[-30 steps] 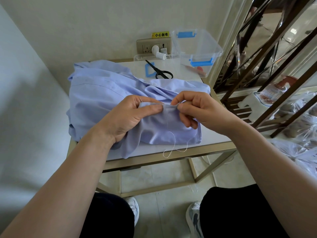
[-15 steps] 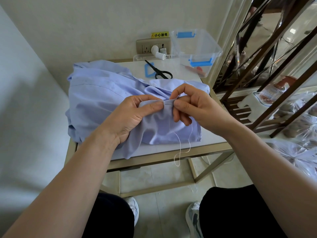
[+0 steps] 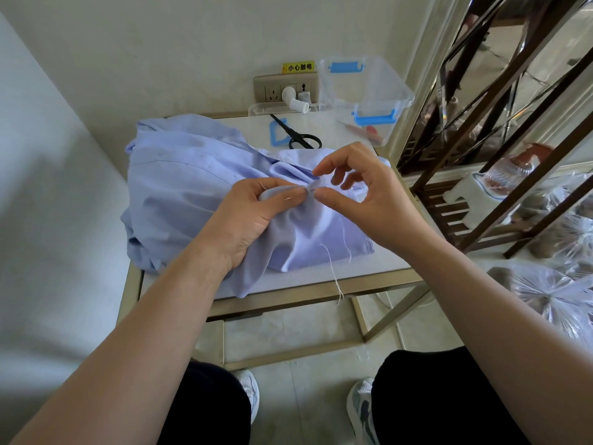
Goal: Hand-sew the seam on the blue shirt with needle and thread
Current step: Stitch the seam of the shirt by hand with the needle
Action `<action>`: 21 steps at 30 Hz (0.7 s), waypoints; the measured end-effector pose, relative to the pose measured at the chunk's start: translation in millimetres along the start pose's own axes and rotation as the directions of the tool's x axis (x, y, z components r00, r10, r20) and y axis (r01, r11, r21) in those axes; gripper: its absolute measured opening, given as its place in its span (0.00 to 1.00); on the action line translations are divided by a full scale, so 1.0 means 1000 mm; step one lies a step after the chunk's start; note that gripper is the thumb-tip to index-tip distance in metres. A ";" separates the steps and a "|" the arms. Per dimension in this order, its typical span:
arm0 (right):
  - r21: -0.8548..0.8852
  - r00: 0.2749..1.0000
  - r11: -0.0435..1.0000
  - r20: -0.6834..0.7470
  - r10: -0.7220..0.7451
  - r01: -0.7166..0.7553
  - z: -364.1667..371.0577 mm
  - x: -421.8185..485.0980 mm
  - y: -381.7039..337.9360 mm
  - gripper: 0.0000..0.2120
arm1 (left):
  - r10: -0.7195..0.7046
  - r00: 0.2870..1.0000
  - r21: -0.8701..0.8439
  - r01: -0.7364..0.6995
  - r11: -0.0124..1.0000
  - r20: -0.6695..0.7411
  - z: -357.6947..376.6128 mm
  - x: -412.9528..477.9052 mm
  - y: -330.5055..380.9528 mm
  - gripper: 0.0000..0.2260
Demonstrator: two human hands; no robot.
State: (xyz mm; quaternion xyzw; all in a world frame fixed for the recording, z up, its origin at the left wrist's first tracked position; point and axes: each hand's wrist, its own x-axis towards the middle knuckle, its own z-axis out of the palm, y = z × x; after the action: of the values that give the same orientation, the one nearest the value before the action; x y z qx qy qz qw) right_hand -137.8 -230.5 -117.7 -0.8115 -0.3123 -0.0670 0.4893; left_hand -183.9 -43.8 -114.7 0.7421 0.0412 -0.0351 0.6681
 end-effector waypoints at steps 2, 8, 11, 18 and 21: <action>-0.034 0.996 0.995 0.007 -0.091 0.091 0.004 0.000 -0.003 0.05 | 0.011 1.000 0.035 -0.011 0.999 -0.001 0.003 0.000 0.001 0.05; -0.092 0.978 0.974 0.022 -0.208 0.209 0.007 0.004 0.003 0.01 | -0.015 1.000 0.071 0.014 0.997 0.007 0.003 0.001 0.000 0.08; -0.169 0.964 0.952 -0.037 -0.265 0.255 0.014 0.002 0.000 0.05 | 0.012 1.000 0.110 -0.009 0.994 -0.024 0.005 0.001 -0.002 0.13; 0.180 0.990 0.981 0.104 -0.090 0.071 0.014 -0.002 -0.011 0.02 | 0.012 0.993 0.148 0.006 0.989 -0.121 0.008 0.002 -0.002 0.11; 0.456 0.946 0.881 0.321 -0.035 -0.122 0.010 -0.006 -0.021 0.03 | -0.017 0.982 0.109 0.038 0.993 -0.190 0.003 0.005 -0.004 0.14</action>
State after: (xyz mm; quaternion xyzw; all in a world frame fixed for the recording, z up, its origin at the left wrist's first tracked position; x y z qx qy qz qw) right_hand -156.5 -217.9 -109.5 -0.6754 -0.3757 0.1545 0.6155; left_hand -179.3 -46.2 -119.9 0.7777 0.1128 0.0240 0.6180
